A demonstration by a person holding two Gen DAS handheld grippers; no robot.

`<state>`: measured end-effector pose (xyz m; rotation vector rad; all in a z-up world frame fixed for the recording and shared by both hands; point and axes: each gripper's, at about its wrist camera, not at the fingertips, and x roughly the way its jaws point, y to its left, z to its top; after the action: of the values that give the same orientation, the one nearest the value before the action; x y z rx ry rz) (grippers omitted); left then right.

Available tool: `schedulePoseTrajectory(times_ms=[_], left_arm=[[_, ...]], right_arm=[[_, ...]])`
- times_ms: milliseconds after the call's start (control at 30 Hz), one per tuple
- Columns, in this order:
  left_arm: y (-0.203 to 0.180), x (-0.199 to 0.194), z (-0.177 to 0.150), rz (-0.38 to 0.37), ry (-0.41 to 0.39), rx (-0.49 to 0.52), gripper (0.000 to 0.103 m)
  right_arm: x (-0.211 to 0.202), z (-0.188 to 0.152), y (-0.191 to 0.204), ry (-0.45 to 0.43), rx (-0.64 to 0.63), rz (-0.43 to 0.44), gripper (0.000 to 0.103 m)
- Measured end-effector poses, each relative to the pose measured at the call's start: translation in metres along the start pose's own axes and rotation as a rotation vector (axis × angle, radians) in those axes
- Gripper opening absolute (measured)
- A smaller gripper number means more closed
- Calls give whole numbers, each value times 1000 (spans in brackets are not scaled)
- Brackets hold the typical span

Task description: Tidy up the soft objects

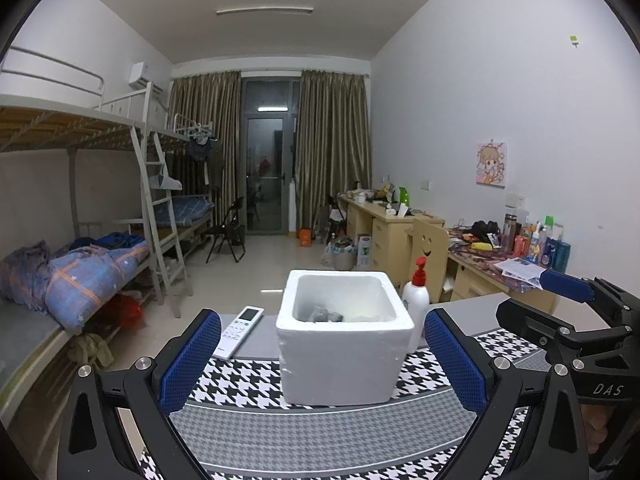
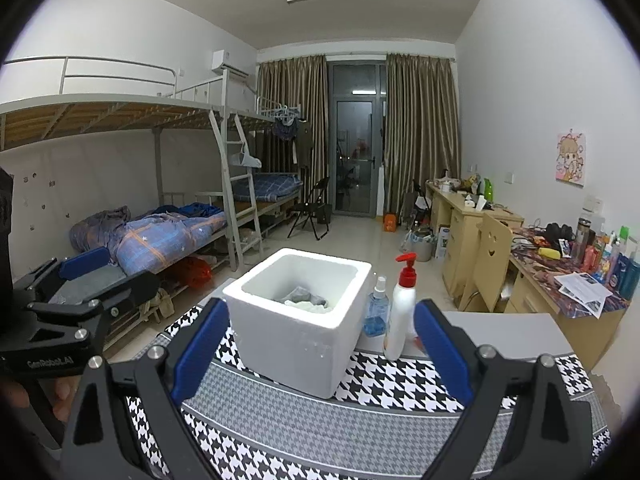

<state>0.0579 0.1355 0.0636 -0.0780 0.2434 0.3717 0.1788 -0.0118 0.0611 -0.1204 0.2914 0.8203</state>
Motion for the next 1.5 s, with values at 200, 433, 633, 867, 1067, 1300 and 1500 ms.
schedulePoseTrajectory(times_ms=[200, 433, 633, 867, 1067, 1300, 1500], left_arm=[[-13, -14, -8, -5, -23, 1, 102], [-19, -26, -21, -7, -33, -15, 102], [-25, -33, -32, 3, -37, -16, 102], [-30, -37, -48, 2, -31, -16, 102], [-34, -44, -59, 12, -39, 1, 102], [-36, -51, -66, -9, -51, -4, 102], [-39, -51, -73, -29, -44, -8, 102]], right_arm=[[-18, -13, -1, -28, -5, -13, 96], [-31, -30, -4, -46, 0, -10, 102], [-40, -51, 2, -50, -28, -13, 102], [-51, -63, 2, -73, -22, -12, 102], [-64, -76, -2, -104, -15, -30, 102], [-75, -88, -9, -114, 28, -30, 102], [-78, -102, -12, -112, 59, -54, 102]])
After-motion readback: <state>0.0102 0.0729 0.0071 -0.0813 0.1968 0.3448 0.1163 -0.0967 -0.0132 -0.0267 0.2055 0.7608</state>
